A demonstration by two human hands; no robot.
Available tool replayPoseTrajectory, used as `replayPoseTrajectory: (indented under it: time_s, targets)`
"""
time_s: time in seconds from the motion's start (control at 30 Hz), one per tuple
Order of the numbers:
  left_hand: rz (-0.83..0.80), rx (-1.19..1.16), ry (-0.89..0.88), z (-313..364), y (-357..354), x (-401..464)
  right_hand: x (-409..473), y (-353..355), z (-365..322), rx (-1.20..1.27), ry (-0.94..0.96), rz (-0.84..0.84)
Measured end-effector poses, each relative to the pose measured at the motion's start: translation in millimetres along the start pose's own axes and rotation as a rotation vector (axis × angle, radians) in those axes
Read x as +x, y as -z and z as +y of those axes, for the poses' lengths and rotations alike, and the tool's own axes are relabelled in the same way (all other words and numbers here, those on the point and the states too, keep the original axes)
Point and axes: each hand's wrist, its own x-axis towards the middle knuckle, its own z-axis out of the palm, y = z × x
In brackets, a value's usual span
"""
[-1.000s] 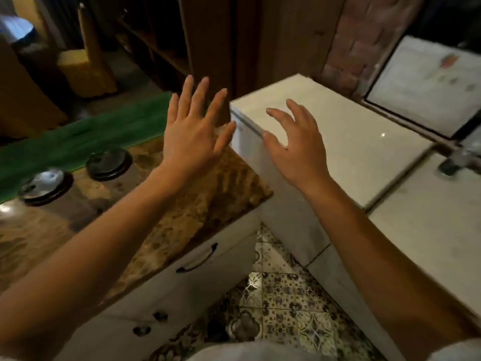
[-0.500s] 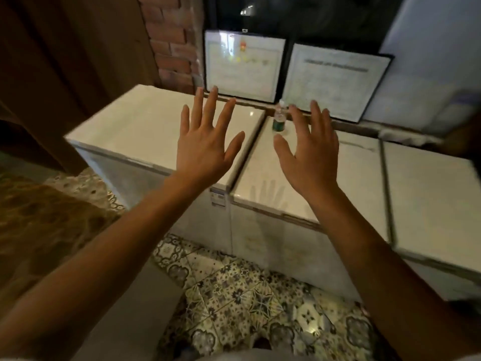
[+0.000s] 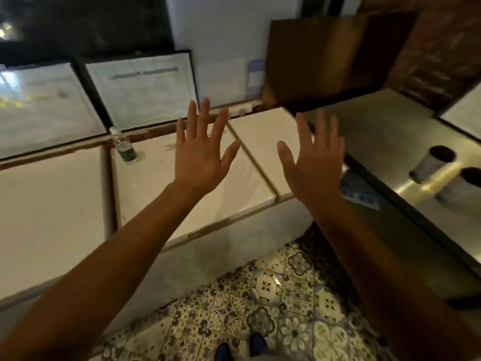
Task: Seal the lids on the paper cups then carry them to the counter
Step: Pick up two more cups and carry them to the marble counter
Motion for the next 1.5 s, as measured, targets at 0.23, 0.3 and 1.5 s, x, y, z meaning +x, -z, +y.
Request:
replayPoseTrajectory:
  time_s: [0.23, 0.3, 1.5]
  targets:
    - [-0.105, -0.139, -0.254, 122.6, -48.6, 29.8, -33.3, 53.4, 103.9, -0.126, -0.308, -0.019]
    - [-0.099, -0.180, -0.347, 162.3, -60.8, 32.8, -44.2, 69.0, 136.1, -0.170, -0.373, -0.002]
    - [-0.233, -0.514, -0.791, 579.2, -298.2, 250.9, 71.2, 77.1, 562.0, -0.226, -0.811, 0.018]
